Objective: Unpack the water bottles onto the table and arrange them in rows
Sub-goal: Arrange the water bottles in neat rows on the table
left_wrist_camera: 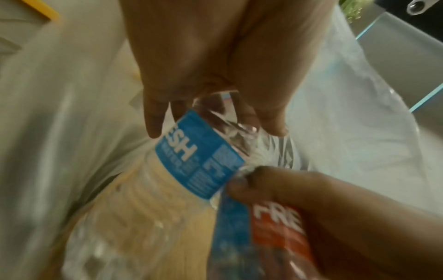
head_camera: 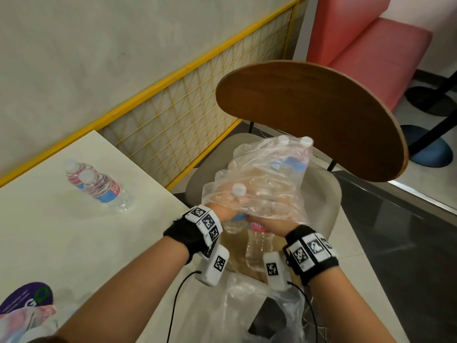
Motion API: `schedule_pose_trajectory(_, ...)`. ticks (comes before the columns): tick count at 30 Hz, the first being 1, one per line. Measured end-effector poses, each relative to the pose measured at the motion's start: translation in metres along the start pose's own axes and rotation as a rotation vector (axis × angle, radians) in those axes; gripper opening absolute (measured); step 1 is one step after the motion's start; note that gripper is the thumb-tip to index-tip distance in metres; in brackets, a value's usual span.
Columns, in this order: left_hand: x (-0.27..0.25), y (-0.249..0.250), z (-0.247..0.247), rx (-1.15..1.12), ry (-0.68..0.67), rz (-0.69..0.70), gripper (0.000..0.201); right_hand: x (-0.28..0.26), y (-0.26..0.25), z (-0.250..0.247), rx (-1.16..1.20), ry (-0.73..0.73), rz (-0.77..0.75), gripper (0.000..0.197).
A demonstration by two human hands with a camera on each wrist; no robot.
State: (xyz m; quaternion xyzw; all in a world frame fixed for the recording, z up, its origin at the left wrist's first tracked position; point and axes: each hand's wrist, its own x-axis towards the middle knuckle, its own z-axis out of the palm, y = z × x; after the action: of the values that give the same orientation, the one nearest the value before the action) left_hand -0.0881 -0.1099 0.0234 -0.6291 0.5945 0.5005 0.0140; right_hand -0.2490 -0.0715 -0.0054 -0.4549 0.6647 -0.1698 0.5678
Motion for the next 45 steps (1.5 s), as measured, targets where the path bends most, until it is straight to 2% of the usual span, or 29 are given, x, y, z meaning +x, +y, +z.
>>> schedule_pose_trajectory(1, -0.004, 0.006, -0.004, 0.018, -0.007, 0.100, 0.013, -0.004, -0.001, 0.006, 0.069, -0.035, -0.003, 0.038)
schedule_pose_trajectory(2, -0.005, 0.010, -0.007, 0.032, -0.016, 0.175, 0.022, -0.009, 0.002, 0.008, 0.094, -0.048, -0.027, 0.036)
schedule_pose_trajectory(5, -0.013, 0.016, -0.013, -0.028, -0.058, 0.296, 0.028, -0.010, 0.002, 0.005, 0.041, -0.094, -0.076, 0.034)
schedule_pose_trajectory(8, -0.019, 0.013, -0.010, -0.009, -0.286, 0.285, 0.042, -0.013, 0.004, 0.004, -0.119, -0.112, -0.084, 0.042)
schedule_pose_trajectory(10, -0.023, 0.011, -0.009, -0.009, -0.432, 0.256, 0.040, -0.011, 0.009, 0.004, -0.345, -0.115, -0.148, 0.047)
schedule_pose_trajectory(11, -0.030, 0.013, -0.009, 0.008, -0.461, 0.242, 0.041, -0.012, 0.009, 0.004, -0.425, -0.121, -0.179, 0.047)
schedule_pose_trajectory(13, -0.033, 0.011, -0.007, 0.037, -0.463, 0.242, 0.044, -0.020, 0.006, 0.004, -0.499, -0.173, -0.238, 0.050)
schedule_pose_trajectory(15, -0.034, 0.007, -0.002, 0.056, -0.461, 0.280, 0.045, -0.028, 0.004, 0.001, -0.467, -0.204, -0.262, 0.046)
schedule_pose_trajectory(18, -0.031, -0.001, 0.008, 0.064, -0.391, 0.358, 0.060, -0.031, 0.009, -0.013, -0.095, -0.216, -0.236, 0.046)
schedule_pose_trajectory(19, -0.036, -0.002, 0.009, 0.073, -0.349, 0.384, 0.061, -0.031, 0.009, -0.019, 0.077, -0.237, -0.189, 0.054)
schedule_pose_trajectory(20, -0.040, -0.003, 0.012, 0.067, -0.315, 0.437, 0.053, -0.029, 0.009, -0.024, 0.253, -0.261, -0.128, 0.070)
schedule_pose_trajectory(22, -0.049, -0.008, 0.020, 0.051, -0.279, 0.553, 0.039, -0.020, 0.009, -0.032, 0.468, -0.202, -0.048, 0.096)
schedule_pose_trajectory(23, -0.055, -0.010, 0.024, 0.053, -0.269, 0.592, 0.036, -0.017, 0.007, -0.035, 0.454, -0.139, -0.038, 0.094)
schedule_pose_trajectory(24, -0.059, -0.015, 0.027, 0.039, -0.254, 0.622, 0.034, -0.015, 0.005, -0.036, 0.361, -0.079, -0.039, 0.082)
schedule_pose_trajectory(26, -0.063, -0.029, 0.029, -0.025, -0.205, 0.653, 0.033, -0.016, 0.006, -0.033, 0.180, -0.061, -0.022, 0.051)
schedule_pose_trajectory(27, -0.064, -0.035, 0.026, -0.057, -0.169, 0.656, 0.032, -0.017, 0.007, -0.030, 0.171, -0.114, -0.032, 0.049)
schedule_pose_trajectory(30, -0.072, -0.045, 0.011, -0.156, -0.104, 0.644, 0.026, -0.032, 0.016, -0.009, 0.297, -0.395, -0.175, 0.076)
schedule_pose_trajectory(31, -0.073, -0.048, 0.004, -0.151, -0.096, 0.626, 0.020, -0.037, 0.019, 0.002, 0.251, -0.438, -0.245, 0.079)
schedule_pose_trajectory(33, -0.081, -0.049, -0.011, -0.096, -0.157, 0.539, 0.004, -0.038, 0.025, 0.026, 0.035, -0.346, -0.324, 0.076)
schedule_pose_trajectory(35, -0.090, -0.055, -0.026, -0.072, -0.224, 0.455, 0.009, -0.041, 0.020, 0.045, -0.124, -0.194, -0.347, 0.064)
schedule_pose_trajectory(37, -0.098, -0.066, -0.040, -0.092, -0.208, 0.420, 0.014, -0.045, 0.013, 0.058, -0.200, -0.168, -0.410, 0.062)
schedule_pose_trajectory(39, -0.106, -0.080, -0.056, -0.152, -0.101, 0.391, 0.019, -0.054, 0.007, 0.066, -0.180, -0.215, -0.455, 0.063)
schedule_pose_trajectory(42, -0.115, -0.101, -0.078, -0.224, 0.118, 0.274, 0.007, -0.070, -0.005, 0.086, -0.184, -0.358, -0.499, 0.063)
schedule_pose_trajectory(43, -0.116, -0.108, -0.083, -0.193, 0.158, 0.249, 0.016, -0.074, -0.009, 0.096, -0.263, -0.412, -0.521, 0.062)
schedule_pose_trajectory(45, -0.120, -0.118, -0.085, -0.016, 0.153, 0.200, 0.025, -0.076, -0.011, 0.122, -0.433, -0.518, -0.560, 0.061)
